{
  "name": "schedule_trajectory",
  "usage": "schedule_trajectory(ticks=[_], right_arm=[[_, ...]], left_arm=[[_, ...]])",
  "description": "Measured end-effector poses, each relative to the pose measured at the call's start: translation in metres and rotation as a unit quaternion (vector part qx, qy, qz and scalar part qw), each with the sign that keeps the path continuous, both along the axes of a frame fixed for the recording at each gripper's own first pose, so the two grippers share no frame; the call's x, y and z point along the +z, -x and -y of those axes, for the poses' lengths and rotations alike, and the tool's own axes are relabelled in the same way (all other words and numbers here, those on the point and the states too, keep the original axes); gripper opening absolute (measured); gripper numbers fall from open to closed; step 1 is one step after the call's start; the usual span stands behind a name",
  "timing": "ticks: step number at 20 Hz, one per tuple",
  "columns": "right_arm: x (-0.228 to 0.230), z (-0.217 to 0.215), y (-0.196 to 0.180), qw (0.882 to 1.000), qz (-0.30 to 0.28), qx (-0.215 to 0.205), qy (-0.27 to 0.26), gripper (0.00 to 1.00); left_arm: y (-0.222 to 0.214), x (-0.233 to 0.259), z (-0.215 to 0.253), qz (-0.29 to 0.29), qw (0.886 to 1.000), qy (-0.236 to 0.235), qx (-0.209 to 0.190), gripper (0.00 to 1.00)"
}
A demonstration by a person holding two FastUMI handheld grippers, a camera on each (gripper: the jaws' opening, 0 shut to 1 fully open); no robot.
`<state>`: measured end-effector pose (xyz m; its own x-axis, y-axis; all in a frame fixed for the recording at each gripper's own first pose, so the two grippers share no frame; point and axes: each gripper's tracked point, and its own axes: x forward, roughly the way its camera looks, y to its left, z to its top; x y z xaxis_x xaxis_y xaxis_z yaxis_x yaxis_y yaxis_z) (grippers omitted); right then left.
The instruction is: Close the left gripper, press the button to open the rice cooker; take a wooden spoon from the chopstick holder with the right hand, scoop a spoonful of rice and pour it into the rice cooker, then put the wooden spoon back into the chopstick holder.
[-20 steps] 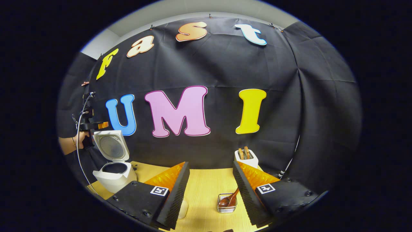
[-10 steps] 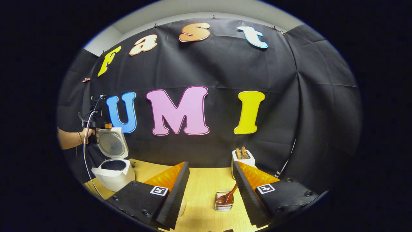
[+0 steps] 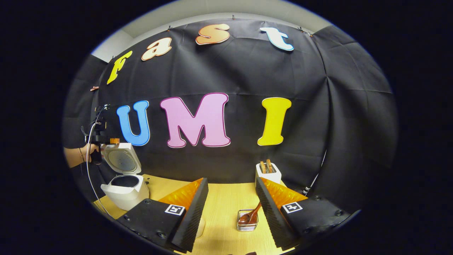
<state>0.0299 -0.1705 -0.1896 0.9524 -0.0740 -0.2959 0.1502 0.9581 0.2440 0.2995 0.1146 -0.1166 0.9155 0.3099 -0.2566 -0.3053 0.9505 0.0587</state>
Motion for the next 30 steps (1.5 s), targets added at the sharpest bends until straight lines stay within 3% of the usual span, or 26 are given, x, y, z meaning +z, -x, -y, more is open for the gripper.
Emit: schedule_trajectory(ticks=[17,30], right_arm=[[-0.017,-0.011,-0.004,0.999,-0.021,0.021,-0.016,0.84],[-0.022,-0.011,-0.002,0.999,-0.033,0.029,-0.015,0.84]], left_arm=[[0.110,-0.104,0.059,-0.066,0.997,0.047,0.001,0.95],[0.137,-0.172,0.068,-0.140,0.989,0.051,-0.005,0.96]])
